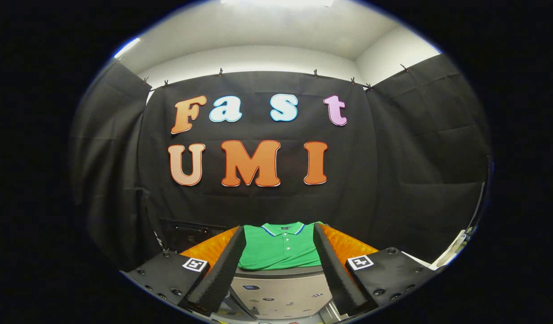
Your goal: Put the clothes into the washing machine and then close the washing machine lid.
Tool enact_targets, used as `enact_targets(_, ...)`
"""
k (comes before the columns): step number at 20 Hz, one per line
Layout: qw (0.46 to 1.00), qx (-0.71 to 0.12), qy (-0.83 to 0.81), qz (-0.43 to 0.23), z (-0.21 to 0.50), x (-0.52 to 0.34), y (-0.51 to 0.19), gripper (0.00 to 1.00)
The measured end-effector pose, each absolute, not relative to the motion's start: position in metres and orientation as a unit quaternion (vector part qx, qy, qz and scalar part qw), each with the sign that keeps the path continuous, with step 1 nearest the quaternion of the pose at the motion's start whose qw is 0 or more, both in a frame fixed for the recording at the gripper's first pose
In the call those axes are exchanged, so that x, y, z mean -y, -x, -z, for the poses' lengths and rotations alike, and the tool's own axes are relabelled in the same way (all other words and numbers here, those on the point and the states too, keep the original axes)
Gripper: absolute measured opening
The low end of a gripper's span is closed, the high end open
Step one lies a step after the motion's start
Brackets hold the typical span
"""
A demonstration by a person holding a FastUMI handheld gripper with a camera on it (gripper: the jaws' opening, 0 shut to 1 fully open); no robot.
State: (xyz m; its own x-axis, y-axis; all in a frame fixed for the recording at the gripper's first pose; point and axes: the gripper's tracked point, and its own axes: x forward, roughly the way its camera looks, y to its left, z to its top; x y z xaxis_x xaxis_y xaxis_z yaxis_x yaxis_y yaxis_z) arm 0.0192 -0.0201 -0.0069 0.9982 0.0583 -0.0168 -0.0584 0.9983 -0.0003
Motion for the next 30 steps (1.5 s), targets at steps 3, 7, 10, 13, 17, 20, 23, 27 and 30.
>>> enact_targets(3, 0.999, -0.009, -0.009, -0.035, 0.008, 0.024, -0.024, 0.97)
enact_targets(7, 0.999, -0.01, -0.021, -0.046, 0.012, 0.031, -0.038, 0.97)
enact_targets(10, 0.998, -0.002, -0.031, -0.059, 0.007, 0.033, -0.059, 0.97)
enact_targets(13, 0.998, -0.005, -0.021, -0.067, 0.005, 0.033, -0.077, 0.97)
enact_targets(17, 0.998, -0.002, -0.011, -0.058, -0.003, 0.028, -0.096, 0.97)
enact_targets(20, 0.999, 0.0, -0.012, -0.045, -0.007, 0.026, -0.108, 0.97)
enact_targets(23, 1.0, 0.006, 0.0, -0.028, -0.01, 0.023, -0.119, 0.97)
enact_targets(27, 1.0, -0.017, 0.018, -0.011, 0.002, 0.013, -0.136, 0.97)
enact_targets(30, 1.0, -0.028, 0.007, -0.011, 0.008, 0.007, -0.153, 0.97)
